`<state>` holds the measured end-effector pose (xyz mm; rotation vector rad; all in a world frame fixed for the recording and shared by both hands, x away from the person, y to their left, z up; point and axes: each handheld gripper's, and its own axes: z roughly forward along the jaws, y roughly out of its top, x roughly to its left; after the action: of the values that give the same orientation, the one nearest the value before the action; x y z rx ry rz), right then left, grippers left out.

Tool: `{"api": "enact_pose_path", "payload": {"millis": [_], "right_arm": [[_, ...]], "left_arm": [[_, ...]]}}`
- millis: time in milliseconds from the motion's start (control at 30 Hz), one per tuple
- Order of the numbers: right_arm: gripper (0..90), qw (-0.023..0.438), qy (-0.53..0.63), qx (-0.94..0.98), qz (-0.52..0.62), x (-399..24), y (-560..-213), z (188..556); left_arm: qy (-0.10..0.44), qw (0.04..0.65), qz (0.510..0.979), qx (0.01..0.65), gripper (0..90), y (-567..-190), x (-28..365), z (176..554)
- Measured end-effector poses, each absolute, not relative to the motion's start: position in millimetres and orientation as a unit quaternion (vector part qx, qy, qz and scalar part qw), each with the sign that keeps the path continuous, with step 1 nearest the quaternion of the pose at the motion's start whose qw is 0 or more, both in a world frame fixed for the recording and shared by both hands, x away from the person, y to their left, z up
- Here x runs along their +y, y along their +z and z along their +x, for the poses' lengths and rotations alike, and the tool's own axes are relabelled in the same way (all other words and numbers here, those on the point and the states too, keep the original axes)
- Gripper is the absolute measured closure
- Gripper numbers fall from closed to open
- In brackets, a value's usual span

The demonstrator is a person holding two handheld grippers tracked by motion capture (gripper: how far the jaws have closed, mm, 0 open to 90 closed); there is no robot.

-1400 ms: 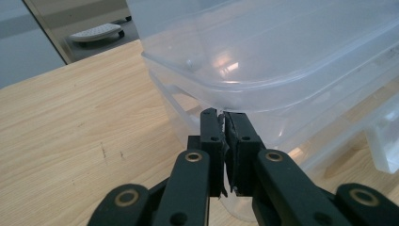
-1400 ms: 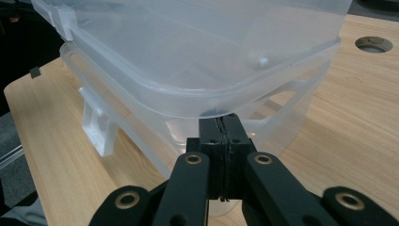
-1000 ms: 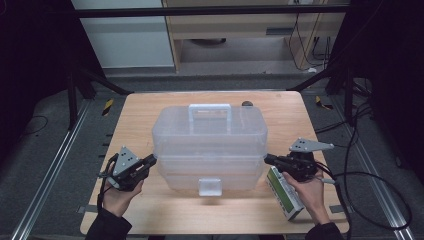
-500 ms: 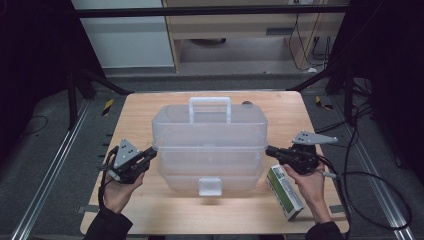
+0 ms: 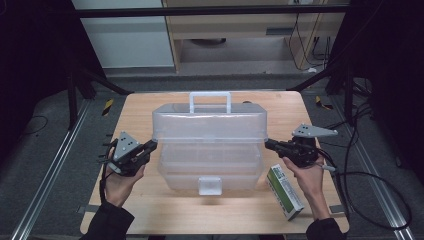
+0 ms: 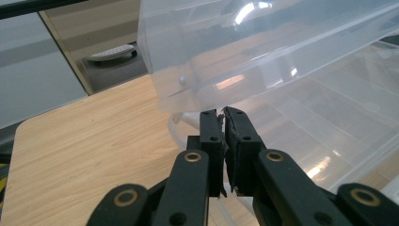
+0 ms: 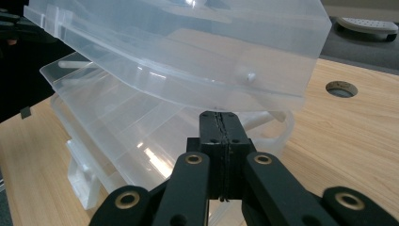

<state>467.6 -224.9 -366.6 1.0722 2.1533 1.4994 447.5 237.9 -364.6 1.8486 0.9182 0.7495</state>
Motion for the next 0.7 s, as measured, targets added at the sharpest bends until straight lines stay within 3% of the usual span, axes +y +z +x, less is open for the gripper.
{"api": "enact_pose_path", "payload": {"millis": [200,533,700], "right_arm": [[89.9,0.153,0.520,0.752,0.374,-225.4,-366.6,468.0],[89.9,0.155,0.512,0.756,0.377,-225.8,-370.9,467.5],[89.9,0.153,0.511,0.757,0.376,-225.1,-371.4,467.4]], "left_arm": [[0.307,0.452,0.751,0.371,84.1,-367.5,238.9,445.3],[0.329,0.438,0.749,0.372,68.2,-375.2,242.5,449.8],[0.338,0.439,0.754,0.352,65.7,-376.0,238.3,455.0]]}}
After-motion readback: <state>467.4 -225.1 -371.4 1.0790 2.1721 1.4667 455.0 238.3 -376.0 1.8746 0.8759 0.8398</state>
